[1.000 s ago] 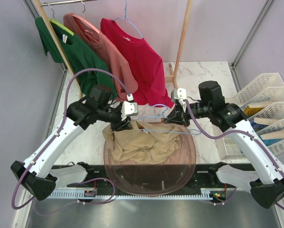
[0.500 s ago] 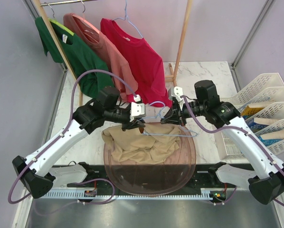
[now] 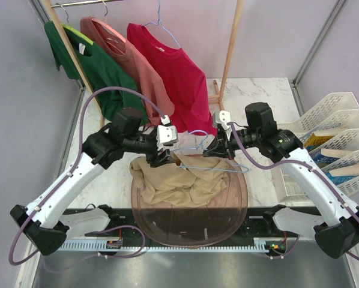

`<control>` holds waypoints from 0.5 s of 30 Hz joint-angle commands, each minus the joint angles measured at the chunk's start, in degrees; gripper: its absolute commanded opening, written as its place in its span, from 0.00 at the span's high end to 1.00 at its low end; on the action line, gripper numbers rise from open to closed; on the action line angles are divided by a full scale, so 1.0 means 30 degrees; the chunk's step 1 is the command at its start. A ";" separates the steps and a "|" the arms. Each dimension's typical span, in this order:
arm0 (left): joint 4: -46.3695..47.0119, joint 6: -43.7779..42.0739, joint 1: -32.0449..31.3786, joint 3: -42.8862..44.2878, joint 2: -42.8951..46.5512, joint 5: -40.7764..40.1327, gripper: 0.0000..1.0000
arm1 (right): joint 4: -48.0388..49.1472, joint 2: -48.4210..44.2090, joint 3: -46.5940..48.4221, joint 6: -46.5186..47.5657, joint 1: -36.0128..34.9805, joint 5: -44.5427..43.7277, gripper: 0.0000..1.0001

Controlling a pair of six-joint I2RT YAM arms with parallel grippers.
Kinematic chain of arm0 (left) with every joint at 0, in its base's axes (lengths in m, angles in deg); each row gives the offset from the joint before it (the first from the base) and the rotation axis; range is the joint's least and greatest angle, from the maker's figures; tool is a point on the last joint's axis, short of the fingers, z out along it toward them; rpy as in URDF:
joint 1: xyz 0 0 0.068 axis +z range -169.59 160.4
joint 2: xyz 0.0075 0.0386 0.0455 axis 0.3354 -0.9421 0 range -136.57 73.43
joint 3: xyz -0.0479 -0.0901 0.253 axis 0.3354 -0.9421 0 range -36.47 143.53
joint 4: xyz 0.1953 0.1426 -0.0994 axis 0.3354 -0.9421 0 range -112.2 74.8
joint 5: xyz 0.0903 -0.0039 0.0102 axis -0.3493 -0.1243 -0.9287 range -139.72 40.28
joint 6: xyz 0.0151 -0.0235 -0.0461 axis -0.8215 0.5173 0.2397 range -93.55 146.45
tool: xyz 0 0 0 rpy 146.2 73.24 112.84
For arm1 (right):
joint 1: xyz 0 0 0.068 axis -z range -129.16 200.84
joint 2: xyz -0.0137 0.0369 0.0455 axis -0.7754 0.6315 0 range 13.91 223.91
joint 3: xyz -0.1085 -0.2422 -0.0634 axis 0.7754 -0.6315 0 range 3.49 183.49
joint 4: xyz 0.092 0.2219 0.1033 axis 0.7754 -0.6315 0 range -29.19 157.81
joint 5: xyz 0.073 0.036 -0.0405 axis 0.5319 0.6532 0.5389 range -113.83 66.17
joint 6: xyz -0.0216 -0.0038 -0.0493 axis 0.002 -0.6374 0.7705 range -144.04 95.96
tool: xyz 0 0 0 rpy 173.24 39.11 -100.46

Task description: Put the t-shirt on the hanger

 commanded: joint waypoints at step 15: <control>-0.1082 -0.0638 0.0222 0.1543 -0.0996 0.0619 0.76 | 0.0117 -0.0263 0.0341 0.0332 0.0092 0.0694 1.00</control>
